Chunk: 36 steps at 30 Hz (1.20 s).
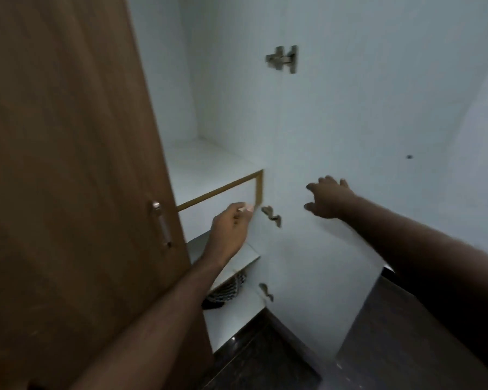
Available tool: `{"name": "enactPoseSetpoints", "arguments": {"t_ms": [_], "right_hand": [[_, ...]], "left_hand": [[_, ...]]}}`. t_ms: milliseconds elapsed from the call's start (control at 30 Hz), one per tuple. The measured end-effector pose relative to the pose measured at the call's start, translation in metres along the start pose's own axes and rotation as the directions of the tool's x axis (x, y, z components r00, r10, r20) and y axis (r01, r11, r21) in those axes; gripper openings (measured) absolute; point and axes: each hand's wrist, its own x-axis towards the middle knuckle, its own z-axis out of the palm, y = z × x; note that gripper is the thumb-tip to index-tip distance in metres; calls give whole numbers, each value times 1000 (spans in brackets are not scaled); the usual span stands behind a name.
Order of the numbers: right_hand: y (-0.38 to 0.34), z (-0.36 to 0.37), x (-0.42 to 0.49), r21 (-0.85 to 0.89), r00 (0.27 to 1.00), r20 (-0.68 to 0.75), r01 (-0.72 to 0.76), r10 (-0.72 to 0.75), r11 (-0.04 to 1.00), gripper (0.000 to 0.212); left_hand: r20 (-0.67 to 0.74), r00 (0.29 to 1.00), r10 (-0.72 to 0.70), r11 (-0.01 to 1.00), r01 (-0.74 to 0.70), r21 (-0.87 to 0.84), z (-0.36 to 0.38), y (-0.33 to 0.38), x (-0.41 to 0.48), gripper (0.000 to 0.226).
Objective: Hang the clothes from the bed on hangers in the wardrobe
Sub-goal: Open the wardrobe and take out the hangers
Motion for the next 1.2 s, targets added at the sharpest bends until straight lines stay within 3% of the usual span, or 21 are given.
{"name": "enactPoseSetpoints", "arguments": {"t_ms": [67,133,233,300,433,533,600,700,867,1067,1200], "right_hand": [[-53,2,2,206,986,3,165,-169,965,61],[-99,0,0,404,950,-20,292,-311,867,60],[-148,-8,-8,636,892,-107,401,-439,659,50],[-169,-15,-9,781,873,-132,383,-470,493,43],[-193,-28,-3,963,848,-61,188,-527,191,63],[-199,-28,0,998,815,-54,32,-577,-49,65],[-202,-20,-1,989,787,-47,-48,-615,-137,69],[-200,-1,2,984,742,-35,-90,-669,-151,74],[-192,17,7,997,716,-81,44,-693,-71,75],[-196,-2,-30,965,612,-214,11,-761,-262,75],[-193,-31,-70,937,600,-306,52,-739,-345,69]], "left_hand": [[-259,952,-164,960,93,-265,-35,-14,-5,22],[-441,828,-346,873,112,-475,-67,-23,-7,24],[-602,678,-422,870,117,-479,-104,-34,-14,36],[-587,657,-472,851,167,-498,-114,-38,-16,54],[-458,703,-544,786,236,-571,-116,-40,-16,77],[-382,739,-555,756,256,-603,-110,-41,-14,86],[-326,772,-545,748,272,-605,-107,-40,-13,91],[-333,778,-532,769,280,-574,-100,-35,-11,88],[-382,755,-533,791,285,-541,-86,-19,-28,82],[-406,743,-531,793,268,-547,-75,-1,-93,82],[-411,745,-526,799,267,-538,-74,17,-145,85]]}}
